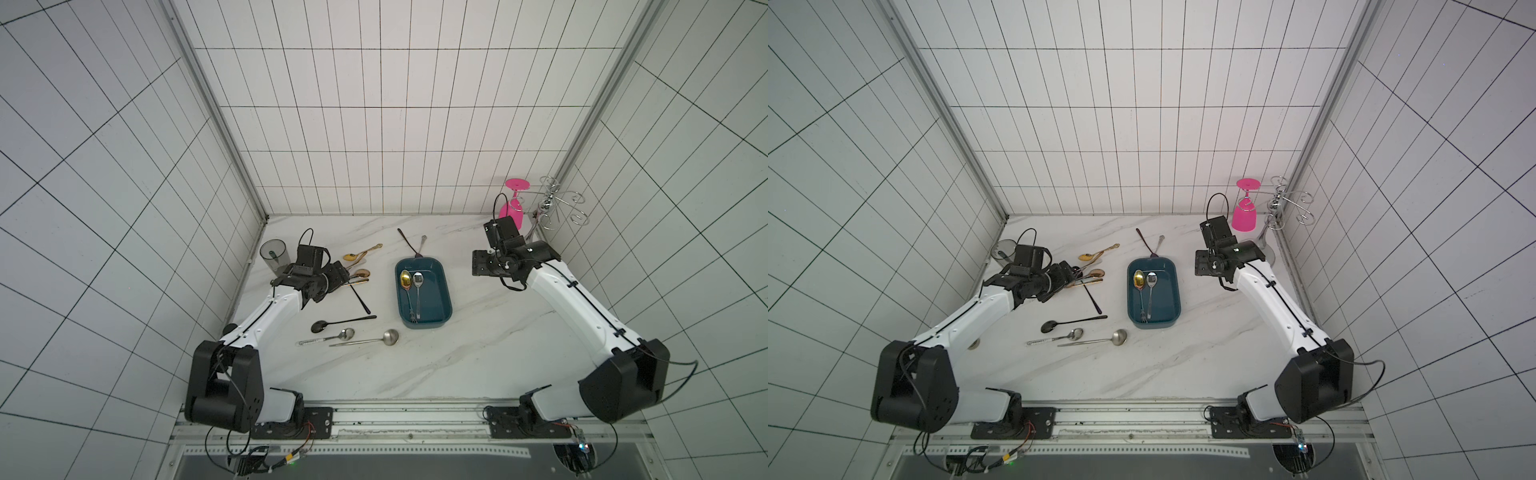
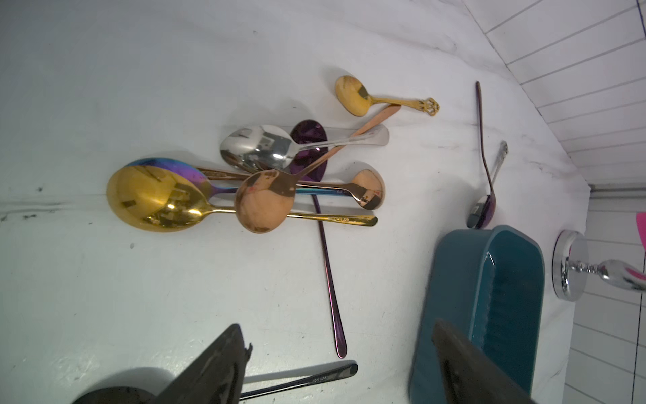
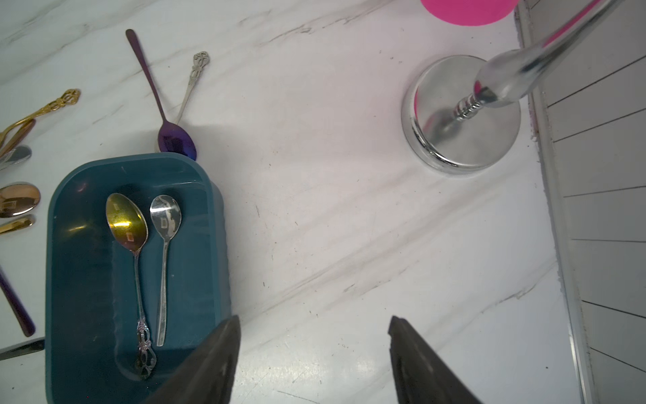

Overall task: Put the spoon into the storage box
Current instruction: Pick up the spoon from the center of the board.

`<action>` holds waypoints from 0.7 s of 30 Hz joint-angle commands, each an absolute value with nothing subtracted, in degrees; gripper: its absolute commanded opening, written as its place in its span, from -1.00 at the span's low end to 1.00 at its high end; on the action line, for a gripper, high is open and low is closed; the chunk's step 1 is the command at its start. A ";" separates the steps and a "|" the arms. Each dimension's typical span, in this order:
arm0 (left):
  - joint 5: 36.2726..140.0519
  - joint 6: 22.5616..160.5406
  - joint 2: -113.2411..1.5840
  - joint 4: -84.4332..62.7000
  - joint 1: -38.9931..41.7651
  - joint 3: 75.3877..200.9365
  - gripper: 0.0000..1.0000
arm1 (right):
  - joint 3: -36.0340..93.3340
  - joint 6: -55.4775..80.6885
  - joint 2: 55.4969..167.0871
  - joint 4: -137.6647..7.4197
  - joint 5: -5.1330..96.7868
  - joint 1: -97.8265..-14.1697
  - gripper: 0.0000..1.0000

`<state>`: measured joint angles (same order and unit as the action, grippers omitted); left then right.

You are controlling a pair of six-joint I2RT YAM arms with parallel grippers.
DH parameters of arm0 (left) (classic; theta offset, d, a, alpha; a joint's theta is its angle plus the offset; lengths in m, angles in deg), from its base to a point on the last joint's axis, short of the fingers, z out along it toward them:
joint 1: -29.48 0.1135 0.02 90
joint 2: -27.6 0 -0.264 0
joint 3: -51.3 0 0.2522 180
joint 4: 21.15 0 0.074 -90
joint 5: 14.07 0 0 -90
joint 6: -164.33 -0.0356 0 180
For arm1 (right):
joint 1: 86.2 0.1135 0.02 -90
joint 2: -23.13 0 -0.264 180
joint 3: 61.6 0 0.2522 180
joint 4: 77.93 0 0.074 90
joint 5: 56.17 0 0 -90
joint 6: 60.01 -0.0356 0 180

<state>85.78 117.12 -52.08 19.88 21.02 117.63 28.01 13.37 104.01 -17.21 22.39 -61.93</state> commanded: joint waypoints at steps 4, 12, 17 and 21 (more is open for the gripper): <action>82.15 121.43 -56.41 18.13 21.74 120.42 0.65 | 20.30 16.37 99.13 -23.11 21.16 -64.86 0.57; 78.25 110.09 -66.69 22.94 21.28 131.90 0.42 | 16.74 17.13 97.66 -25.89 21.72 -65.63 0.58; 80.79 106.15 -71.06 23.49 21.90 133.81 0.27 | 16.25 17.59 97.22 -26.68 22.26 -65.72 0.59; 81.45 101.04 -74.68 23.82 21.94 135.99 0.19 | 15.98 17.69 97.40 -26.82 22.49 -65.81 0.64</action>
